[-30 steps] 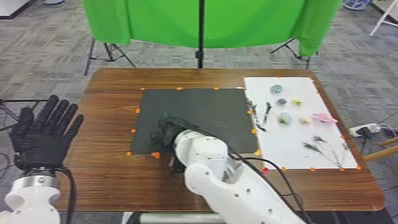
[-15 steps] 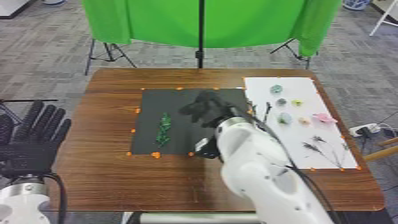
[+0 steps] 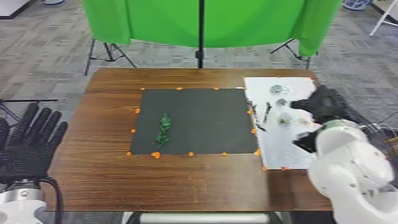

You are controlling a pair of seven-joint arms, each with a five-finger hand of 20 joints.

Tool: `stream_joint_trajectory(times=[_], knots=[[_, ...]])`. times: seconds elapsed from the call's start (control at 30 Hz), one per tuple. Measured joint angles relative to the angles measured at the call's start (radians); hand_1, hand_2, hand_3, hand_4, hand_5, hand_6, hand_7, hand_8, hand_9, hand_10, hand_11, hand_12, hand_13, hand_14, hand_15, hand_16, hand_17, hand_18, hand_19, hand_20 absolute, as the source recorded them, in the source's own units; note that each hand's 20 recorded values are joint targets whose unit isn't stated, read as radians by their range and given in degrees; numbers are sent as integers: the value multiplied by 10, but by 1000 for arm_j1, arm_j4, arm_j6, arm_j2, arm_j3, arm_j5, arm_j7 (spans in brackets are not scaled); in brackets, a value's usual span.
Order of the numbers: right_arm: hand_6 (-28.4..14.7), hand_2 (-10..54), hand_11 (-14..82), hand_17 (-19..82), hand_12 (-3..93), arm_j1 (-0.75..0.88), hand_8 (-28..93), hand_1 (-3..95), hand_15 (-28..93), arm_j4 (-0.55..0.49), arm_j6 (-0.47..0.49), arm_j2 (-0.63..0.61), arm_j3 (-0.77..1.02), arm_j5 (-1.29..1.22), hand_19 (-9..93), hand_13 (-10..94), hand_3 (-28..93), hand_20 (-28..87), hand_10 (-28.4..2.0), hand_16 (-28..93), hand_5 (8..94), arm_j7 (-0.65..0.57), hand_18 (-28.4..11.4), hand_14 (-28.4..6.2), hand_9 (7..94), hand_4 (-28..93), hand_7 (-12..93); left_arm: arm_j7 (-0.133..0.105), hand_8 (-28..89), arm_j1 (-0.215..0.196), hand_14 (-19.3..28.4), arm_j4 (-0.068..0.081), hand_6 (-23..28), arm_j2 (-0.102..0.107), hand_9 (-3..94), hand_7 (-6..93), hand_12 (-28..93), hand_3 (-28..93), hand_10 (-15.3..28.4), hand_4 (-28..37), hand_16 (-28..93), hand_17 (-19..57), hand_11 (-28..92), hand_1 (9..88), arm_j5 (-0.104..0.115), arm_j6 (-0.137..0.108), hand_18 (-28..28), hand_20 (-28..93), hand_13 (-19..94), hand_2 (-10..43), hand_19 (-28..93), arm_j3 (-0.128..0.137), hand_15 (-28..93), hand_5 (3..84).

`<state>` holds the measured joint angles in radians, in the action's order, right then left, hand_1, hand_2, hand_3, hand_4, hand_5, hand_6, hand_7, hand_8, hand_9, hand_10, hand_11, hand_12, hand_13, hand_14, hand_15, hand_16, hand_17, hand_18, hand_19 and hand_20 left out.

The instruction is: Arrange flowers

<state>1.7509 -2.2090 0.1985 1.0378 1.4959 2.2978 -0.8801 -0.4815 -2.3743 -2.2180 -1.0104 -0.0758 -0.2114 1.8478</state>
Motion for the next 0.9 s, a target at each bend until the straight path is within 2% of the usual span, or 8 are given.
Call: stream_joint_trajectory(times=[0.2, 0.43, 0.6, 0.63, 0.7, 0.77, 0.8, 0.9], knots=[[-117, -95, 169, 295, 185, 110, -85, 338, 668, 49, 53, -21, 121, 35, 901, 495, 752, 368, -240, 218, 611, -46, -278, -215, 537, -278, 87, 0, -84, -10, 114, -6, 79, -3, 358, 56, 92, 729, 128, -283, -1, -46, 125, 214, 0, -2, 123, 124, 297, 123, 253, 5, 118, 411], [-102, -95, 192, 292, 189, 192, -90, 380, 672, 75, 141, -19, 161, 32, 891, 506, 746, 384, -226, 218, 661, -64, -274, -205, 565, -282, 103, 2, -84, -20, 116, -8, 82, -4, 359, 59, 92, 729, 129, -283, -3, -47, 128, 220, 0, -6, 123, 124, 297, 127, 256, 6, 124, 415], [-71, -95, 224, 303, 197, 203, -85, 446, 666, 104, 156, -13, 155, 34, 883, 554, 762, 394, -203, 233, 730, -70, -264, -183, 636, -281, 149, 6, -85, -24, 118, -14, 82, -6, 359, 62, 93, 728, 131, -283, -4, -48, 130, 222, 0, -24, 123, 124, 296, 128, 260, 6, 132, 416], [-66, -95, 235, 311, 201, 202, -18, 477, 666, 112, 156, -12, 151, 35, 884, 574, 744, 396, -197, 241, 751, -71, -260, -176, 661, -281, 161, 7, -85, -24, 119, -14, 83, -7, 359, 62, 93, 728, 131, -283, -4, -48, 131, 223, 0, -26, 123, 124, 296, 128, 261, 6, 133, 417], [-56, -95, 233, 324, 255, 199, 69, 551, 659, 127, 145, -12, 141, 48, 885, 609, 698, 397, -183, 283, 793, -71, -257, -163, 715, -282, 194, 7, -85, -25, 119, -15, 83, -8, 360, 62, 92, 729, 131, -283, -5, -49, 131, 223, 0, -28, 123, 124, 295, 128, 262, 5, 134, 417], [-46, -95, 155, 333, 356, 193, 92, 588, 636, 141, 110, -13, 128, 75, 887, 636, 699, 399, -164, 348, 822, -70, -254, -152, 775, -281, 217, 8, -85, -25, 119, -15, 83, -9, 360, 62, 92, 729, 132, -283, -6, -49, 131, 223, 0, -29, 123, 124, 295, 128, 263, 5, 135, 417], [-43, -95, 129, 338, 388, 190, 101, 598, 633, 150, 87, -13, 121, 88, 887, 647, 698, 400, -160, 358, 828, -69, -255, -147, 797, -281, 223, 8, -85, -25, 119, -15, 83, -10, 360, 62, 92, 729, 131, -283, -6, -49, 131, 224, 0, -29, 123, 123, 295, 128, 263, 4, 135, 417], [-39, -95, 130, 350, 425, 187, 122, 587, 636, 168, 17, -13, 106, 108, 896, 659, 711, 401, -158, 362, 832, -68, -257, -144, 811, -269, 237, 8, -85, -25, 119, -16, 83, -12, 360, 62, 92, 728, 132, -283, -7, -49, 133, 224, 0, -29, 123, 123, 296, 129, 263, 3, 137, 417]])
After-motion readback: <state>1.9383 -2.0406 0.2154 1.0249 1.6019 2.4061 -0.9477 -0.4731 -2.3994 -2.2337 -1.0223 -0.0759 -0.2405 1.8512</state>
